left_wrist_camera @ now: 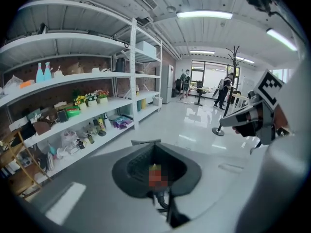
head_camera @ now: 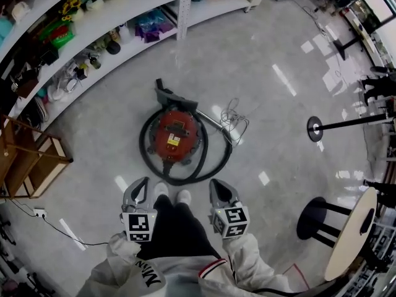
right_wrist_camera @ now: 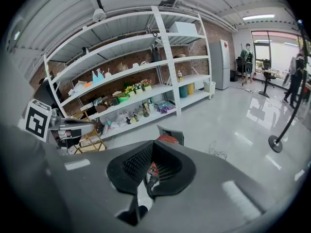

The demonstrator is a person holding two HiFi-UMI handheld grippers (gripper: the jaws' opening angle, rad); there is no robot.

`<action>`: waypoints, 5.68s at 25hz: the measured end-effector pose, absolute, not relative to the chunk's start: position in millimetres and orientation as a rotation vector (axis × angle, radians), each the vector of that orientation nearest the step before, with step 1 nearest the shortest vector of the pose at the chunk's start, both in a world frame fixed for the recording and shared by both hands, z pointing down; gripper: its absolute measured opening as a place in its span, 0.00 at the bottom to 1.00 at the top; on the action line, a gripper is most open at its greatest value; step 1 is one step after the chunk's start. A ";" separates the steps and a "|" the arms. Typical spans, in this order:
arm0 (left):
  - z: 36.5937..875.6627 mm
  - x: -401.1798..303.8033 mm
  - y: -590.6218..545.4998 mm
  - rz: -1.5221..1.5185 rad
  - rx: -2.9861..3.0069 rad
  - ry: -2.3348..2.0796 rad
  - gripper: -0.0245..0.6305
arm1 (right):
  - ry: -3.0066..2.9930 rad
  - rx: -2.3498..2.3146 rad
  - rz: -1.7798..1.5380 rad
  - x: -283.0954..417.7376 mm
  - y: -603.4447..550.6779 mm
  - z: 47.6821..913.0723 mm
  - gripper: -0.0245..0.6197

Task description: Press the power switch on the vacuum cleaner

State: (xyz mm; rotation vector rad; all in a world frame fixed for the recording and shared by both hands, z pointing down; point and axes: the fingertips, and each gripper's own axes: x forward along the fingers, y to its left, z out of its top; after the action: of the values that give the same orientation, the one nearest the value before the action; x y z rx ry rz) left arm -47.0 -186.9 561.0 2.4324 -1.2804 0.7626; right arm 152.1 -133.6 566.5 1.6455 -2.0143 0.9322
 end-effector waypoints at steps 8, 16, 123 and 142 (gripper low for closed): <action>608.3 -42.2 -195.7 0.769 2.416 -1.240 0.04 | -1.990 1.624 0.967 134.0 -144.2 619.1 0.04; 647.4 -41.4 -203.7 0.774 2.393 -1.199 0.04 | -1.964 1.591 0.970 126.3 -162.3 662.5 0.04; 777.8 -56.0 -243.3 0.788 2.185 -1.100 0.04 | -1.814 1.299 1.085 69.3 -241.1 874.1 0.04; 776.4 -51.7 -238.2 0.797 2.197 -1.094 0.04 | -1.818 1.302 1.091 69.9 -241.4 876.2 0.04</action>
State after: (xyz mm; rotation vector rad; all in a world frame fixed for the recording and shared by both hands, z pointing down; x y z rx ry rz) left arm -51.7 -238.2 776.4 2.1972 -1.0941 0.7973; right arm 69.9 -241.4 876.2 1.3024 -1.8182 1.0914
